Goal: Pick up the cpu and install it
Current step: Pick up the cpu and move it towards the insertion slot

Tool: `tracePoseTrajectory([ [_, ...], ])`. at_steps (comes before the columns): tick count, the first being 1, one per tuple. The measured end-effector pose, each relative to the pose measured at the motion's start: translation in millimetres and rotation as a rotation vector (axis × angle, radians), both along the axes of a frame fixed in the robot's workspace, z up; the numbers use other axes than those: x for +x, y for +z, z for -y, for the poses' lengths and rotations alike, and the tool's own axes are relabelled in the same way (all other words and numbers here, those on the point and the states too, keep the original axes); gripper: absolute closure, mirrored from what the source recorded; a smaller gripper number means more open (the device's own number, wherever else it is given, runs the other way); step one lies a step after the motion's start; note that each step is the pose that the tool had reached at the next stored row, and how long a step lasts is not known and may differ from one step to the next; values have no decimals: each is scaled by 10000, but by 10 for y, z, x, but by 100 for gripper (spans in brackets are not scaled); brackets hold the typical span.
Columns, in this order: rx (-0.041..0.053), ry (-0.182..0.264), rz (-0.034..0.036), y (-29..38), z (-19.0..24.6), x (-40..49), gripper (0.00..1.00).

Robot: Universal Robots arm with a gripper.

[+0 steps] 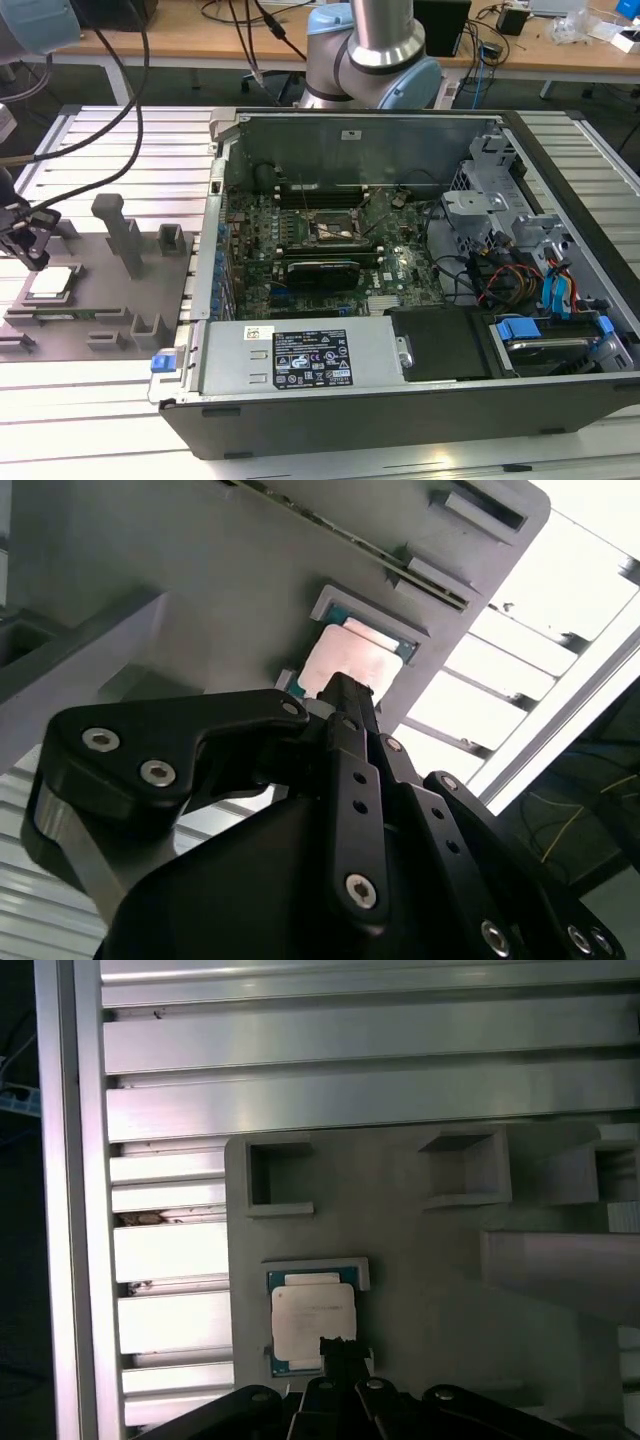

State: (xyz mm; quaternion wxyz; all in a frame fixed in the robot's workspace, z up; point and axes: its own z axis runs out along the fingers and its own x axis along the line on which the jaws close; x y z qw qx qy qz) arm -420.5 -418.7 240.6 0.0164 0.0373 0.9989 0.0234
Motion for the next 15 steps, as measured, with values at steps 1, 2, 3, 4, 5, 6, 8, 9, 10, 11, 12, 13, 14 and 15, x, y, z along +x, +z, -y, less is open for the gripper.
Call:
tracePoseTrajectory([
  [1,0,0,0,-29,0,-5,89],
  [2,0,-1,1,-46,-1,-11,89],
  [3,0,-1,-1,-74,-1,-24,89],
  [4,-1,1,-1,-91,0,-31,89],
  [5,1,3,2,-121,0,-39,89],
  [6,0,7,0,-155,0,-46,89],
  [8,1,18,1,-200,-1,-49,89],
  [9,0,42,1,-217,0,-50,89],
  [10,1,97,1,-234,-1,-50,89],
  [11,1,205,1,-250,-1,-51,89],
  [12,0,307,0,-262,-1,-51,89],
  [13,0,434,-1,-275,-1,-51,89],
  [14,0,554,-1,-286,-1,-51,89],
  [15,0,677,1,-300,0,-50,89],
])
